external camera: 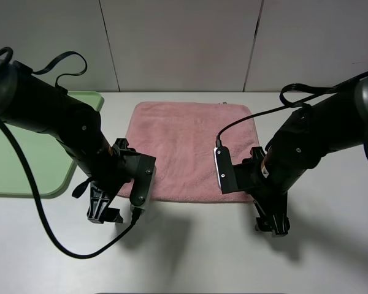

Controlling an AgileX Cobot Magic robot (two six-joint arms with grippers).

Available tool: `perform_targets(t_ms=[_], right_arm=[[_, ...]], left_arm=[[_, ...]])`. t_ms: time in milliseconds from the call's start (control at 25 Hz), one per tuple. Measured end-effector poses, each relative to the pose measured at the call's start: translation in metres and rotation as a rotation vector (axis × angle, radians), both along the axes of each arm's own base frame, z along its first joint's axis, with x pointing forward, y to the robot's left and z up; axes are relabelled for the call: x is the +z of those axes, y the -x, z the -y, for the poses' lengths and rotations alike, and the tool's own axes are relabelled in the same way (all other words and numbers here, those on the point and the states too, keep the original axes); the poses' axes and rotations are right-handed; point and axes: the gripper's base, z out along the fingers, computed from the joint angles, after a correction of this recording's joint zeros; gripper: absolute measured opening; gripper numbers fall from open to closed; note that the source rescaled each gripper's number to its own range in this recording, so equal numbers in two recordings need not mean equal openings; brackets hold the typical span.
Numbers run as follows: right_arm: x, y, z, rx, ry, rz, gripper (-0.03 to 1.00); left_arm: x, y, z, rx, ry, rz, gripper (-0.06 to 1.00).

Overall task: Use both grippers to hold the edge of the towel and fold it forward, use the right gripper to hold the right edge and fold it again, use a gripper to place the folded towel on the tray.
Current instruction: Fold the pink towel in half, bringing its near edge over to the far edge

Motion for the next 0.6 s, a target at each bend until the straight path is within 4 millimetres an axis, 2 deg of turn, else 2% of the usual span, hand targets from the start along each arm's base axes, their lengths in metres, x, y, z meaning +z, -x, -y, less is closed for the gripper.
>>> perform_targets(t_ms=[280,520,600], right_arm=[[-0.0005,0.0,-0.0002,-0.003,-0.002,-0.001,0.99],[-0.001,0.0005,-0.0006,-0.016,-0.011,-0.005,0.84],[-0.0011,-0.0001,-0.0013,-0.015,-0.018,0.001,0.78]], left_arm=[[-0.0073,0.0009,-0.0003,0.006,-0.008,-0.018,0.87],[-0.0094,0.0011,0.0,0.014,-0.009,-0.029,0.75],[-0.0094,0.0007,0.0004,0.014,-0.005,-0.023,0.68]])
